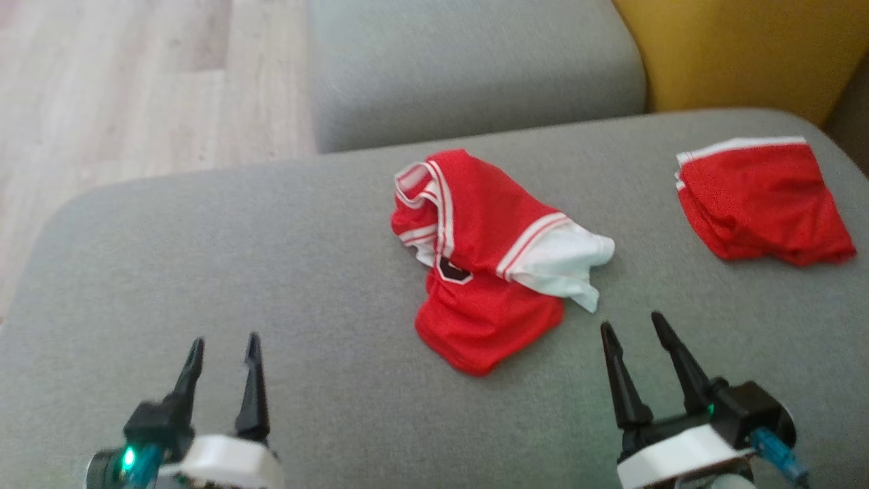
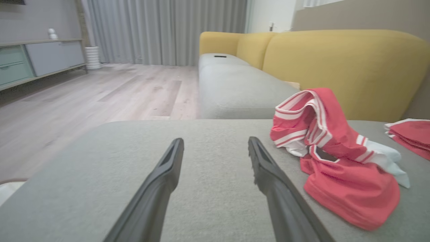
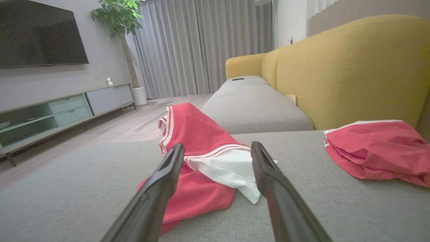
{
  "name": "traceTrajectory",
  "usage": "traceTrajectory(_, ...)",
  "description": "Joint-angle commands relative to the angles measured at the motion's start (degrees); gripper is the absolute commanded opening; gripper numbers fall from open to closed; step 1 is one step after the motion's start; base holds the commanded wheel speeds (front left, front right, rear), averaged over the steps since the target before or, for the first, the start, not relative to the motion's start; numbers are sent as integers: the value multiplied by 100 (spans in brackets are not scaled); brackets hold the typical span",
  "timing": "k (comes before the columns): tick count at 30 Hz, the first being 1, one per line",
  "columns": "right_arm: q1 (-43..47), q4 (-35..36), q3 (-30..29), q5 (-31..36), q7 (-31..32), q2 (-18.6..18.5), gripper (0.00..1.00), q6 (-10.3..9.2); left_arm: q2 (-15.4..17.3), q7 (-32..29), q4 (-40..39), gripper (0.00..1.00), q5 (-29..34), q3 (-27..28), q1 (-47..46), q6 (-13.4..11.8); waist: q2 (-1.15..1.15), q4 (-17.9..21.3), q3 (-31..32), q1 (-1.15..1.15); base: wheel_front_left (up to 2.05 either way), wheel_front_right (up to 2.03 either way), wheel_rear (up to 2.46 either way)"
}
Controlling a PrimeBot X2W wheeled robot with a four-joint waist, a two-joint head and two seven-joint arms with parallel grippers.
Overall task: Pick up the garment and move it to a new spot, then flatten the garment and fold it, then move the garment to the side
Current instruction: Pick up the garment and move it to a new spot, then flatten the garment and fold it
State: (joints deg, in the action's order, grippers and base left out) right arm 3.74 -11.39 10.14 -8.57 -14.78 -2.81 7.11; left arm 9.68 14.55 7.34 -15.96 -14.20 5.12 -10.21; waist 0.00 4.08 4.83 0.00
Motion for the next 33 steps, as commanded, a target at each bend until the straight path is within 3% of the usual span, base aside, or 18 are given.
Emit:
traceTrajectory(1,-120,168,107,55,-22,-7,100,37,5,44,-276,100,109,308,-207,-14,0,-114,124,0,0,0,0)
traceTrajectory(12,306,239,-63,76,-22,-7,100,37,-566,44,-1245,100,906,684,955,118,0,-327,407,0,0,0,0)
traceTrajectory(21,433,276,-2,127,-22,-7,100,37,-628,44,-1272,100,1355,561,1077,318,0,-461,404,0,0,0,0)
traceTrajectory(33,375,303,-60,61,-22,-7,100,37,-657,45,-1265,100,1419,477,949,345,0,-530,257,0,0,0,0)
